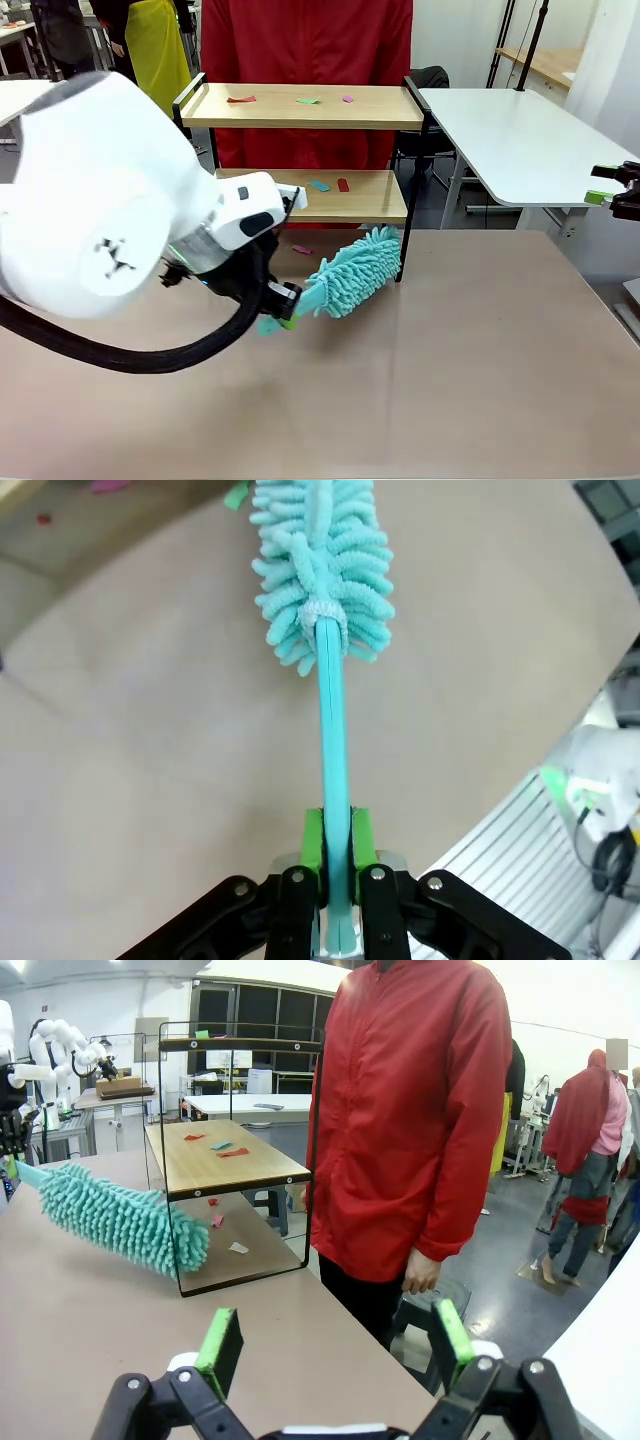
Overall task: Clean the shelf.
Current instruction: Clean the specific section of the Shelf indicated by the human with the Duster.
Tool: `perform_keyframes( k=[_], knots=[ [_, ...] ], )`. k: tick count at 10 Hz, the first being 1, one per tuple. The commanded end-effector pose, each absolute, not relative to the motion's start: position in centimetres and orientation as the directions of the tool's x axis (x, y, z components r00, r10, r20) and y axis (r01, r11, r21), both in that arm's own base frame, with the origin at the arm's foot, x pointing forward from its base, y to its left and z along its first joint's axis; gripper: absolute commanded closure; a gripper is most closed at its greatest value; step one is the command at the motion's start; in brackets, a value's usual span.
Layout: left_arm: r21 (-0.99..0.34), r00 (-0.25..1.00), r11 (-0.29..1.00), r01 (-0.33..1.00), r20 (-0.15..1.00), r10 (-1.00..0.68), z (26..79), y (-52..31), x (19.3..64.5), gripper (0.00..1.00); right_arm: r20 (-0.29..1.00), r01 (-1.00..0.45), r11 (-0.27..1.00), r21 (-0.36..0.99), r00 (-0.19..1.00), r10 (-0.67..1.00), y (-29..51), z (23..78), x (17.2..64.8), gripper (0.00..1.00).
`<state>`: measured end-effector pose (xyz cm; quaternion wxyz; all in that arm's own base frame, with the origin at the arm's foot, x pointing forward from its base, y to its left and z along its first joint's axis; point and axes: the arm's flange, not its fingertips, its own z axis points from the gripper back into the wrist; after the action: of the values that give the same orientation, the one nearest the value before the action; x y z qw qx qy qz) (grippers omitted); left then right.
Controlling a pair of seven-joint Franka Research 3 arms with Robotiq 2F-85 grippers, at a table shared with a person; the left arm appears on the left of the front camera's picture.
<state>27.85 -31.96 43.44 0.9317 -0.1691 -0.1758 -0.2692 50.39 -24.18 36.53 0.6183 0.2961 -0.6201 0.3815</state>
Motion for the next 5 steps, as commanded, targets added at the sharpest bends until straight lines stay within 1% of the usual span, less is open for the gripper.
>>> perform_keyframes(
  k=[1,2,3,5],
  knots=[
    [-0.260,0.830,0.830,0.493,0.427,-0.359,42.3,-34.2,28.9,0.87,0.993,-0.840,0.535,-0.095,-0.040,0.112,-24.0,37.0,50.5,0.00],
    [-0.281,0.847,0.852,0.441,0.444,-0.292,42.2,-35.0,29.0,0.87,0.993,-0.840,0.535,-0.095,-0.040,0.112,-24.0,37.0,50.5,0.00],
    [-0.289,0.846,0.859,0.423,0.467,-0.259,42.3,-36.0,29.0,0.87,0.993,-0.840,0.535,-0.095,-0.040,0.112,-24.0,37.0,50.5,0.00],
    [-0.303,0.861,0.869,0.392,0.454,-0.230,42.1,-37.7,30.1,0.87,0.993,-0.840,0.535,-0.095,-0.040,0.112,-24.0,37.0,50.5,0.00]
  ],
)
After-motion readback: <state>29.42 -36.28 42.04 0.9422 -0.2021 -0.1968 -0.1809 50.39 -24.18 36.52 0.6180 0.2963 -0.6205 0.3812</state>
